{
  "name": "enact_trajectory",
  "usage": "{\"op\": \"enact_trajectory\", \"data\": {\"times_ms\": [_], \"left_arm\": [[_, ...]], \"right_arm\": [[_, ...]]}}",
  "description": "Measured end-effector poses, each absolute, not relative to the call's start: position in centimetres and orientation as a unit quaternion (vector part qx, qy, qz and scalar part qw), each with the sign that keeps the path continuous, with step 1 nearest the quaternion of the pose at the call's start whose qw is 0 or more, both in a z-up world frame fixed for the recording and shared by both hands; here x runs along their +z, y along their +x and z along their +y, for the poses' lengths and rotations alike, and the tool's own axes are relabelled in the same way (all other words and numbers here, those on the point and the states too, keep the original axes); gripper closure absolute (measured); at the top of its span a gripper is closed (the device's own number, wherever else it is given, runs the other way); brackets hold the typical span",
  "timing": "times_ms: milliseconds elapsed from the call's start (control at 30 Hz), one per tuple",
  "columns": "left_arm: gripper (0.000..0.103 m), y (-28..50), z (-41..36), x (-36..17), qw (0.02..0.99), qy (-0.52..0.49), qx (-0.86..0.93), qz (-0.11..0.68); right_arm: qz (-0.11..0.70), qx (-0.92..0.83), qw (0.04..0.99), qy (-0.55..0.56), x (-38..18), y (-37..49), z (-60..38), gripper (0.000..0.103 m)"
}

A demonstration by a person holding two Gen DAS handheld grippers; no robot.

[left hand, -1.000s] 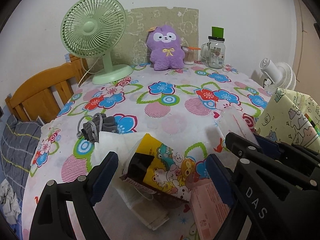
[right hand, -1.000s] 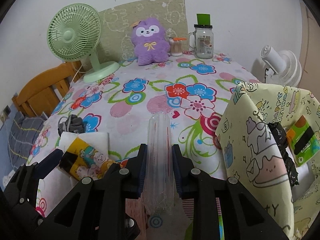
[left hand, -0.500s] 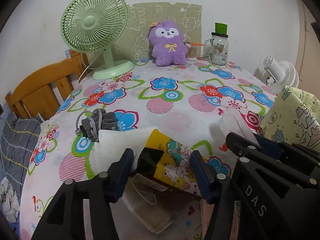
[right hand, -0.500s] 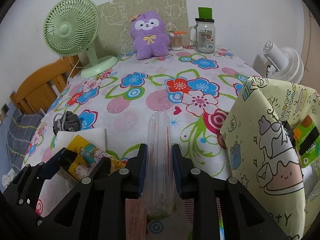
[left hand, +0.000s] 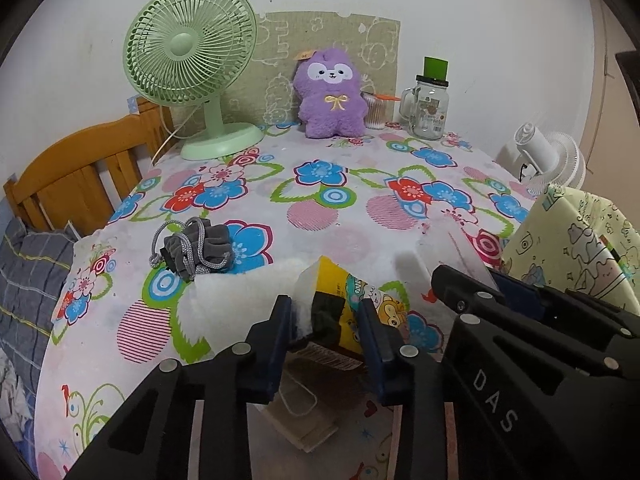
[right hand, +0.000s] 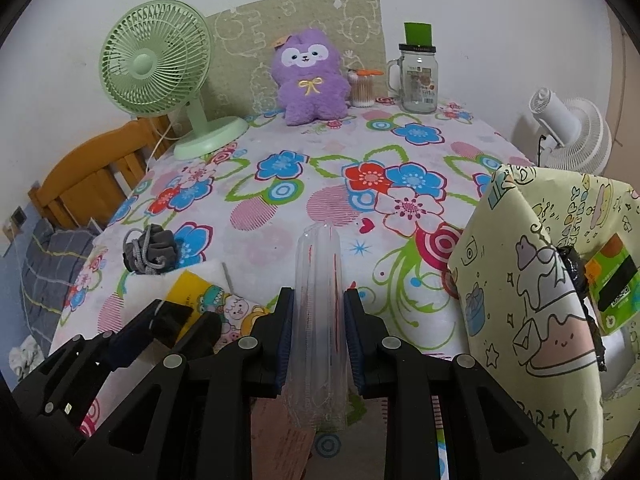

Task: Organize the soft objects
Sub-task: 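Grasp the yellow snack box with the left tool while the right tool holds the tube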

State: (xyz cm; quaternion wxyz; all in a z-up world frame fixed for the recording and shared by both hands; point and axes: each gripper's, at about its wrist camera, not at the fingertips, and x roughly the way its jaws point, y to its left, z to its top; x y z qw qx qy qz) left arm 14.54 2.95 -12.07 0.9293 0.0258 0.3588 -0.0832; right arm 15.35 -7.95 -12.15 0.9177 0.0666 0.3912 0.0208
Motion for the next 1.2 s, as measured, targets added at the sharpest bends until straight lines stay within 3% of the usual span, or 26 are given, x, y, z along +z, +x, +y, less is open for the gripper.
{"op": "enact_trajectory", "data": {"times_ms": [267, 1200], "left_arm": [[0.077, 13.8, 2.7, -11.2, 0.931, 0.024, -0.087, 0.355], [0.078, 9.8, 2.0, -6.4, 0.95, 0.023, -0.076, 0.303]], "right_arm": [[0.381, 0.019, 0.922, 0.067, -11.2, 14.6, -8.2, 0.075], [0.328, 0.032, 0.942, 0.064, -6.1, 10.7, -9.1, 0.075]]}}
